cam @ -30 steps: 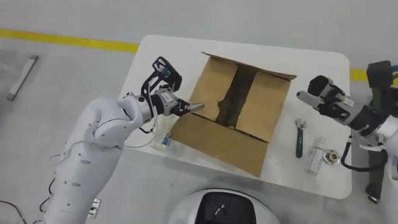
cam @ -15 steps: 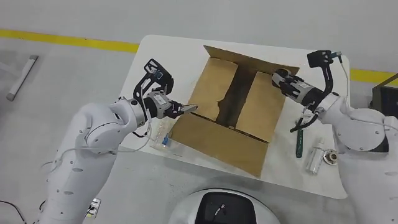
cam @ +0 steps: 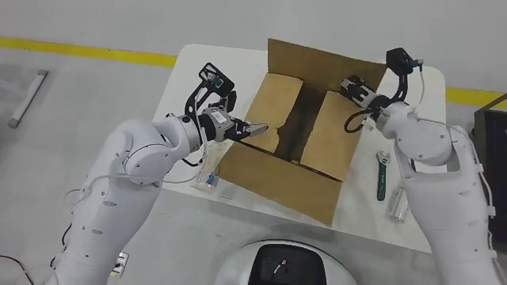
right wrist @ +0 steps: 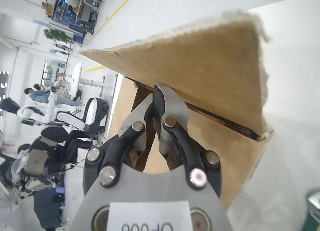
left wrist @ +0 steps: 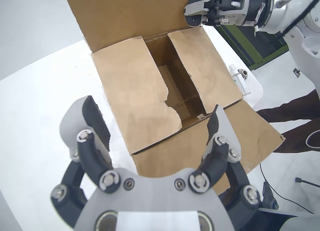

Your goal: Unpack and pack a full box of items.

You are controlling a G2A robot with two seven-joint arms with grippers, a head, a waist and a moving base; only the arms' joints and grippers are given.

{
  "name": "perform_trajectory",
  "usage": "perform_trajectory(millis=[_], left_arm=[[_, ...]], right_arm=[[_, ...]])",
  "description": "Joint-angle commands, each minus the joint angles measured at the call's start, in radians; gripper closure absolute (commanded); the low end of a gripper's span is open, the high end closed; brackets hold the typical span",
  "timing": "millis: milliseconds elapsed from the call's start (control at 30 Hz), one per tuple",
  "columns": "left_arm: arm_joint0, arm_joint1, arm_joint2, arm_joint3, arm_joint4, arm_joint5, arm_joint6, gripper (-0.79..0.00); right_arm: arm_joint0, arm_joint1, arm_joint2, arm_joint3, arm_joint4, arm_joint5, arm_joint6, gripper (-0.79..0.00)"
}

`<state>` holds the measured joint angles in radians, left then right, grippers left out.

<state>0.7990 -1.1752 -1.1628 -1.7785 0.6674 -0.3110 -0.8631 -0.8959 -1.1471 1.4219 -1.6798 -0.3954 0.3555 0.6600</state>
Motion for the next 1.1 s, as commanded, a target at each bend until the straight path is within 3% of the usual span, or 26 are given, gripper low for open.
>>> perform_trajectory(millis=[0, 367, 500, 667, 900, 1067], left_arm=[[0.0, 0.0, 0.0, 0.0, 0.0, 0.0, 0.0, -0.785], [0.0, 0.0, 0.0, 0.0, 0.0, 0.0, 0.0, -0.785], [0.005, -0.001, 0.009, -0.005, 0.0, 0.009, 0.031, -0.785], [-0.052, -0.014, 0.073, 0.028, -0.002, 0.035, 0.02, -0.785], [-0.142, -0.049, 0.217, 0.13, -0.006, 0.049, 0.056, -0.785], [-0.149, -0.052, 0.226, 0.135, -0.011, 0.049, 0.056, -0.785]], right_arm=[[0.016, -0.009, 0.003, 0.036, 0.083, 0.026, -0.048, 0.0], [0.102, -0.036, -0.046, 0.201, 0.241, 0.059, -0.146, 0.0], [0.11, -0.035, -0.027, 0.179, 0.277, 0.003, -0.145, 0.0], [0.037, -0.005, 0.04, -0.024, 0.08, -0.091, -0.116, 0.0], [-0.183, 0.032, 0.207, -0.351, -0.172, -0.135, -0.073, 0.0], [-0.32, 0.042, 0.302, -0.451, -0.253, -0.201, -0.094, 0.0]])
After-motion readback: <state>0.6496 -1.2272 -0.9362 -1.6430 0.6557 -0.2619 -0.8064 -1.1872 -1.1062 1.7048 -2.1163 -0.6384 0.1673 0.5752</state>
